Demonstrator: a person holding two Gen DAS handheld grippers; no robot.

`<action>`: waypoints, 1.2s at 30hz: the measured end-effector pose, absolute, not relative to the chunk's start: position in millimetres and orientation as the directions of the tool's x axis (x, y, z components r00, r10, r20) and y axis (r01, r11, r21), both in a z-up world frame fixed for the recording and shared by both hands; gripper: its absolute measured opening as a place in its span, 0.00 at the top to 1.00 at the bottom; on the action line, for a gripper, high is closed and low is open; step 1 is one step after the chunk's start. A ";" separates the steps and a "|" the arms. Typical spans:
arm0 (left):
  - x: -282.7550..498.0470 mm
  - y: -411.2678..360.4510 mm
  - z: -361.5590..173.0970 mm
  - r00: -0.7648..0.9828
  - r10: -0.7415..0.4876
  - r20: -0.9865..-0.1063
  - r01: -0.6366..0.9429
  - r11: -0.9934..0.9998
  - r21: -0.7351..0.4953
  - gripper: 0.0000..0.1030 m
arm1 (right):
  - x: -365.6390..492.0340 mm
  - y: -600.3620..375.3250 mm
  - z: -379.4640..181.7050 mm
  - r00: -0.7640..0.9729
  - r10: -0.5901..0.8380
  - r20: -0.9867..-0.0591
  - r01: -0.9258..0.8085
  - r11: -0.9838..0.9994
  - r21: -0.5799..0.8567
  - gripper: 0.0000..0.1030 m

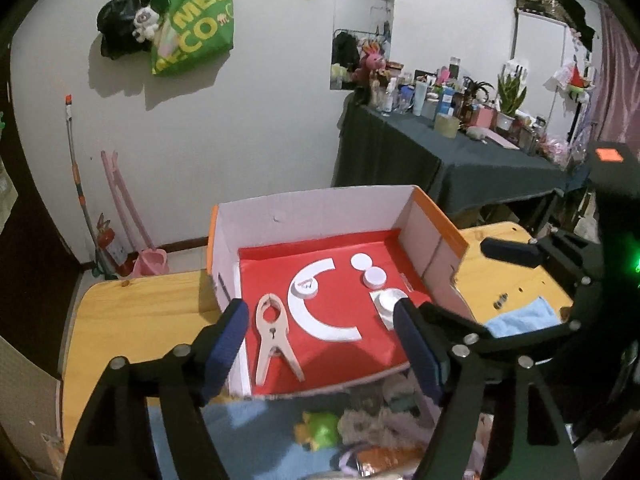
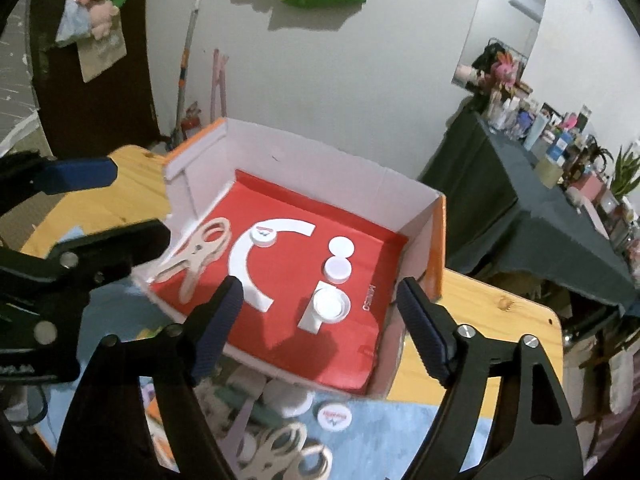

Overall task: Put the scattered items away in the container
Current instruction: 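Withdraw both open grippers from the box back over the pile, then move the left gripper to a pale grey clip while the right gripper moves to a lavender clip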

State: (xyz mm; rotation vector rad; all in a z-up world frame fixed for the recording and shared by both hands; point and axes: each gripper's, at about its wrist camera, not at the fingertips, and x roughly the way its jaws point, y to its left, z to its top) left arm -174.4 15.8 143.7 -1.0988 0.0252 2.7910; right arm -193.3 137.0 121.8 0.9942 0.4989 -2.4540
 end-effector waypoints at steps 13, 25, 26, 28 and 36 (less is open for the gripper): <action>-93.1 9.4 120.7 -0.728 0.163 -0.666 -0.185 -0.982 -0.038 0.14 | -122.6 157.1 115.1 -0.636 -0.312 -0.706 0.557 -0.818 -0.140 0.21; -54.8 -7.0 59.2 -0.617 0.151 -0.773 -0.124 -0.988 -0.093 0.14 | -106.5 152.0 73.2 -0.564 -0.312 -0.764 0.607 -0.785 -0.128 0.21; -53.5 -8.5 53.4 -0.604 0.151 -0.783 -0.115 -0.988 -0.102 0.14 | -106.4 152.2 70.0 -0.559 -0.310 -0.769 0.609 -0.783 -0.127 0.21; -49.9 -10.7 41.8 -0.575 0.160 -0.803 -0.101 -0.987 -0.124 0.14 | -106.8 152.7 64.5 -0.547 -0.311 -0.777 0.615 -0.779 -0.121 0.21; -43.2 -17.5 14.6 -0.507 0.137 -0.851 -0.025 -0.989 -0.145 0.15 | -108.7 153.8 50.7 -0.518 -0.310 -0.797 0.634 -0.765 -0.115 0.21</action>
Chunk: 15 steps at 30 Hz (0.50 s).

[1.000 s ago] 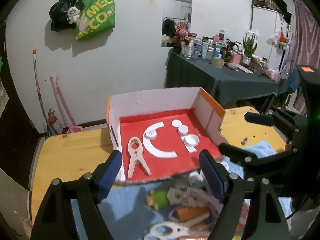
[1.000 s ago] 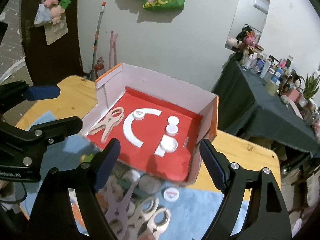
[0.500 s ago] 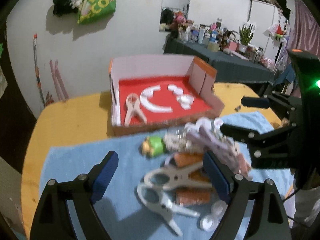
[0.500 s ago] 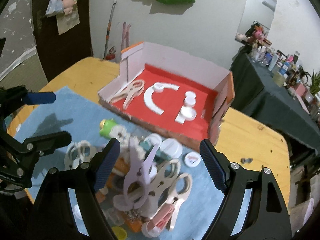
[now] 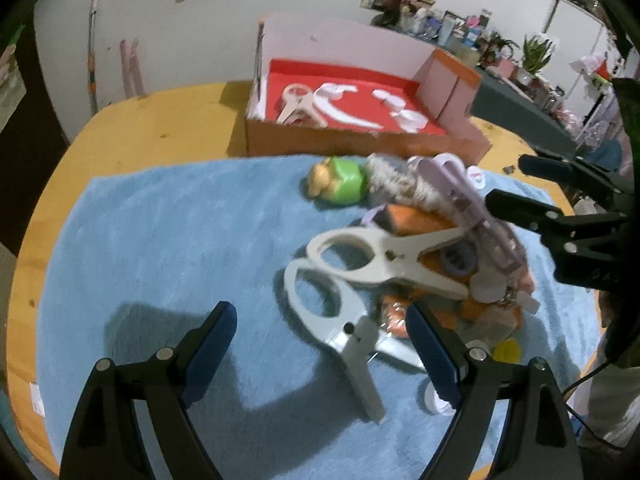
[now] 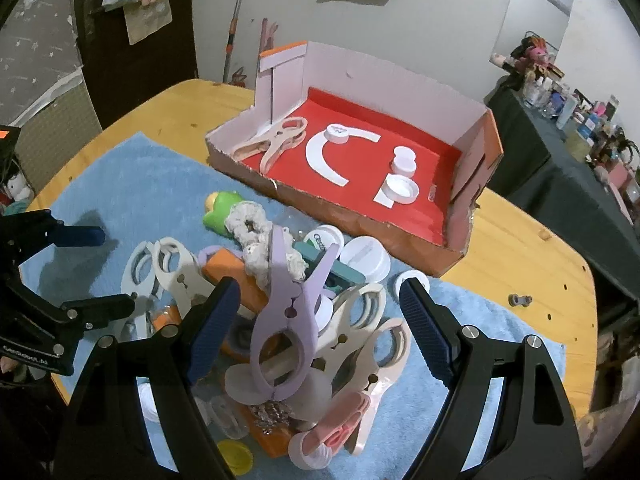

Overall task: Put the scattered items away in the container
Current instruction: 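Move the left gripper to a pale grey clip while the right gripper moves to a lavender clip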

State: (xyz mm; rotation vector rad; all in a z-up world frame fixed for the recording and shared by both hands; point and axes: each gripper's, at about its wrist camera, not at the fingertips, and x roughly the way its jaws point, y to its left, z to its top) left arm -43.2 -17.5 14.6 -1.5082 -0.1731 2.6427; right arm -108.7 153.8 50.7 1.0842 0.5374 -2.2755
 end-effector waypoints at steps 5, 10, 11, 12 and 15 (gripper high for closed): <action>-39.0 -14.3 5.5 -0.486 0.128 -0.864 -0.008 -0.990 -0.143 0.15 | -110.5 154.0 44.5 -0.498 -0.320 -0.806 0.647 -0.756 -0.099 0.21; -41.2 -11.1 0.4 -0.473 0.124 -0.872 0.001 -0.990 -0.142 0.17 | -112.5 151.4 39.7 -0.488 -0.324 -0.810 0.656 -0.749 -0.096 0.21; -41.5 -10.9 -1.7 -0.467 0.124 -0.876 0.006 -0.990 -0.143 0.18 | -112.5 150.9 39.1 -0.485 -0.327 -0.811 0.659 -0.746 -0.094 0.21; -42.2 -10.6 -3.3 -0.462 0.126 -0.878 0.007 -0.989 -0.146 0.18 | -112.5 150.4 38.8 -0.482 -0.329 -0.812 0.663 -0.743 -0.092 0.21; -43.4 -11.5 -5.9 -0.455 0.136 -0.880 0.015 -0.987 -0.160 0.18 | -113.4 149.4 36.8 -0.479 -0.332 -0.812 0.666 -0.740 -0.090 0.21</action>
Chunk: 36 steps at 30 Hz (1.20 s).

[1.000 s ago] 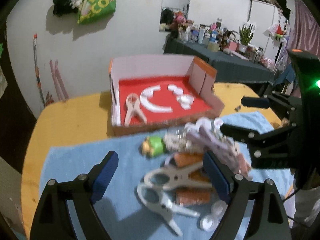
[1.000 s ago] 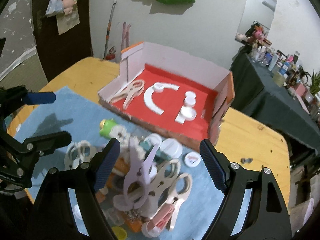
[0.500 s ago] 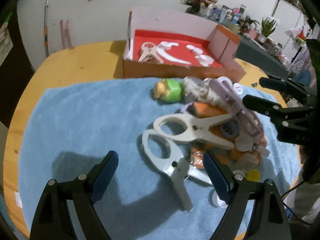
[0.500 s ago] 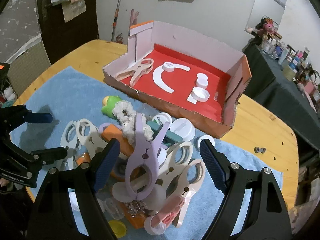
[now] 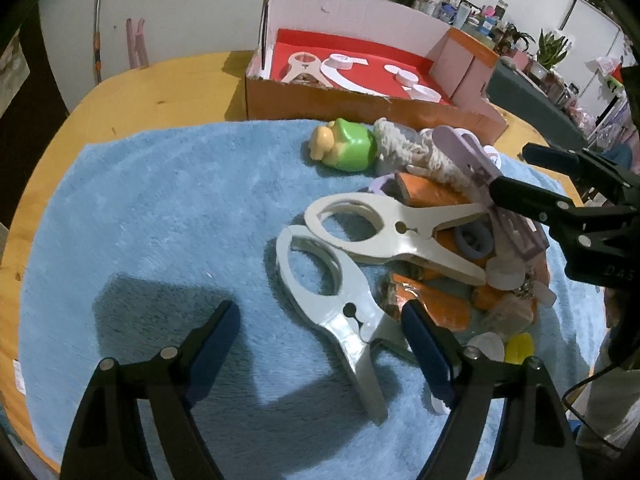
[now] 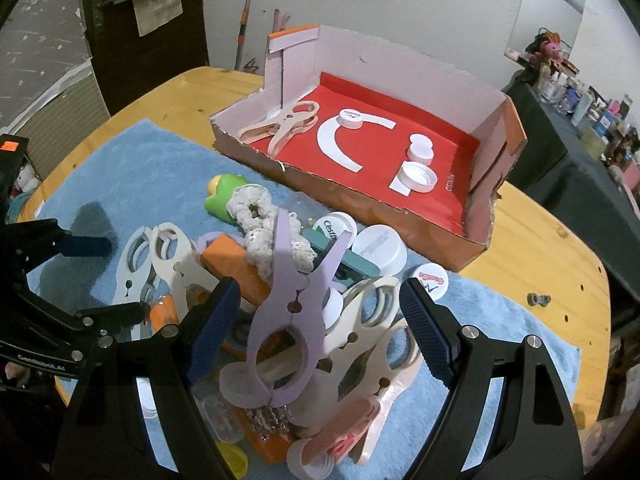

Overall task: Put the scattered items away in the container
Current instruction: 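Move the left gripper to a pale grey clip while the right gripper moves to a lavender clip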

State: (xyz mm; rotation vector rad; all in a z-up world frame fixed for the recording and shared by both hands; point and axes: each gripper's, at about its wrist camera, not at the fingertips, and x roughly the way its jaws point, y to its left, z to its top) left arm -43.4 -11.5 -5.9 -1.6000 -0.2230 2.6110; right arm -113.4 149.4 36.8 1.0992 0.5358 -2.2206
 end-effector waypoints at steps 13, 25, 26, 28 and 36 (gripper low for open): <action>-43.2 -10.4 -4.6 -0.457 0.134 -0.879 0.020 -0.987 -0.162 0.24 | -111.4 145.4 31.5 -0.465 -0.344 -0.816 0.686 -0.722 -0.086 0.21; -43.9 -22.9 -3.0 -0.459 0.116 -0.881 0.060 -0.985 -0.161 0.29 | -111.1 146.4 29.7 -0.461 -0.345 -0.818 0.684 -0.725 -0.080 0.21; -44.5 -21.1 -3.3 -0.456 0.121 -0.882 0.054 -0.985 -0.163 0.29 | -111.3 146.2 29.5 -0.460 -0.346 -0.818 0.685 -0.725 -0.078 0.21; -46.4 -14.9 -4.5 -0.449 0.136 -0.883 0.035 -0.985 -0.169 0.29 | -111.5 145.6 29.2 -0.460 -0.348 -0.817 0.685 -0.724 -0.077 0.21; -52.3 -5.4 -8.7 -0.436 0.141 -0.889 0.027 -0.985 -0.170 0.29 | -112.9 143.6 26.7 -0.454 -0.348 -0.820 0.690 -0.720 -0.075 0.21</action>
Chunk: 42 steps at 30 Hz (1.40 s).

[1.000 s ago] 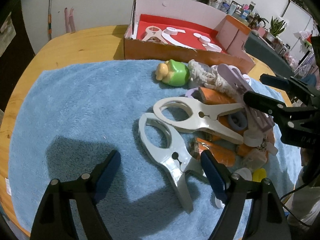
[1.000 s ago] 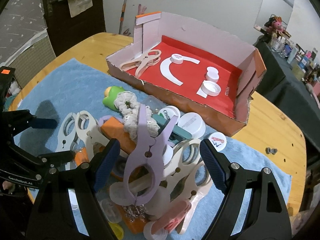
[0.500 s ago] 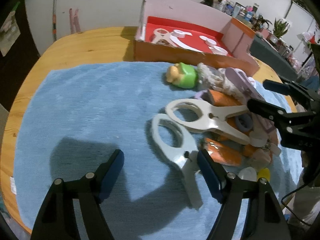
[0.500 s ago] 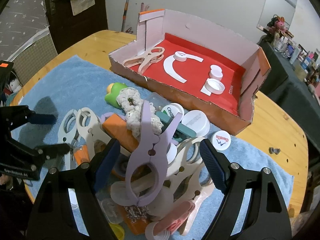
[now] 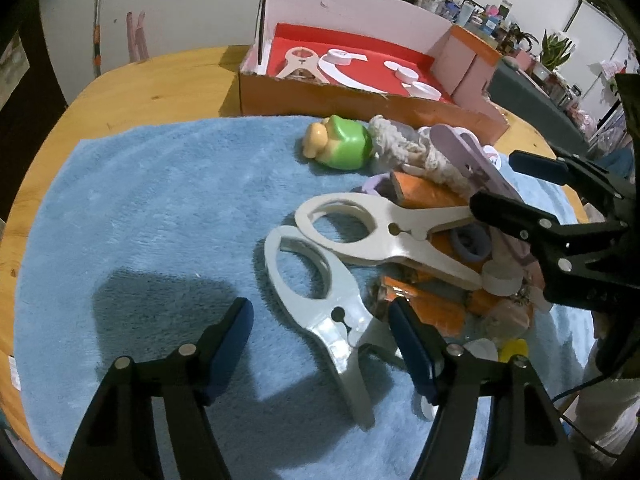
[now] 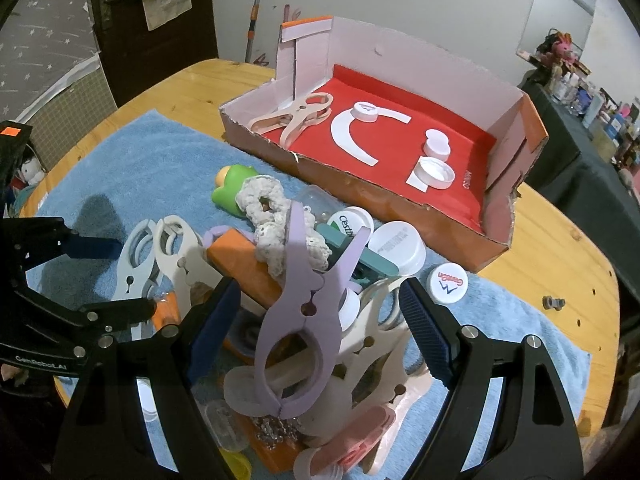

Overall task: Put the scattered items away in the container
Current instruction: 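Move the left gripper to a pale grey clip while the right gripper moves to a lavender clip, then close the left gripper on the grey clip while the right gripper closes on the lavender clip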

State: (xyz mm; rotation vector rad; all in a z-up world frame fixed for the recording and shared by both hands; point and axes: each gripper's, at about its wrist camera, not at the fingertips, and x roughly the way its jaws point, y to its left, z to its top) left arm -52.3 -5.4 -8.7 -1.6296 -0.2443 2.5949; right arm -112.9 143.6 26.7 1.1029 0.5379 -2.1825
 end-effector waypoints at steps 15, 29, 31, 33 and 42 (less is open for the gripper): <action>-46.8 -15.7 -9.0 -0.432 0.124 -0.893 0.050 -0.986 -0.162 0.30 | -116.1 147.3 25.2 -0.454 -0.352 -0.818 0.690 -0.721 -0.073 0.21; -47.3 -20.3 -8.9 -0.430 0.077 -0.900 0.081 -0.989 -0.124 0.43 | -116.5 147.2 26.5 -0.483 -0.370 -0.794 0.683 -0.726 -0.078 0.34; -47.6 -19.8 -8.6 -0.431 0.077 -0.899 0.080 -0.989 -0.124 0.44 | -117.6 147.9 26.3 -0.477 -0.369 -0.798 0.686 -0.724 -0.074 0.37; -47.8 -21.0 -8.2 -0.432 0.086 -0.898 0.081 -0.988 -0.133 0.46 | -119.2 148.4 25.3 -0.467 -0.372 -0.802 0.686 -0.724 -0.064 0.39; -47.8 -20.8 -7.8 -0.437 0.098 -0.894 0.071 -0.987 -0.143 0.57 | -120.1 148.5 21.1 -0.414 -0.412 -0.812 0.702 -0.712 0.003 0.56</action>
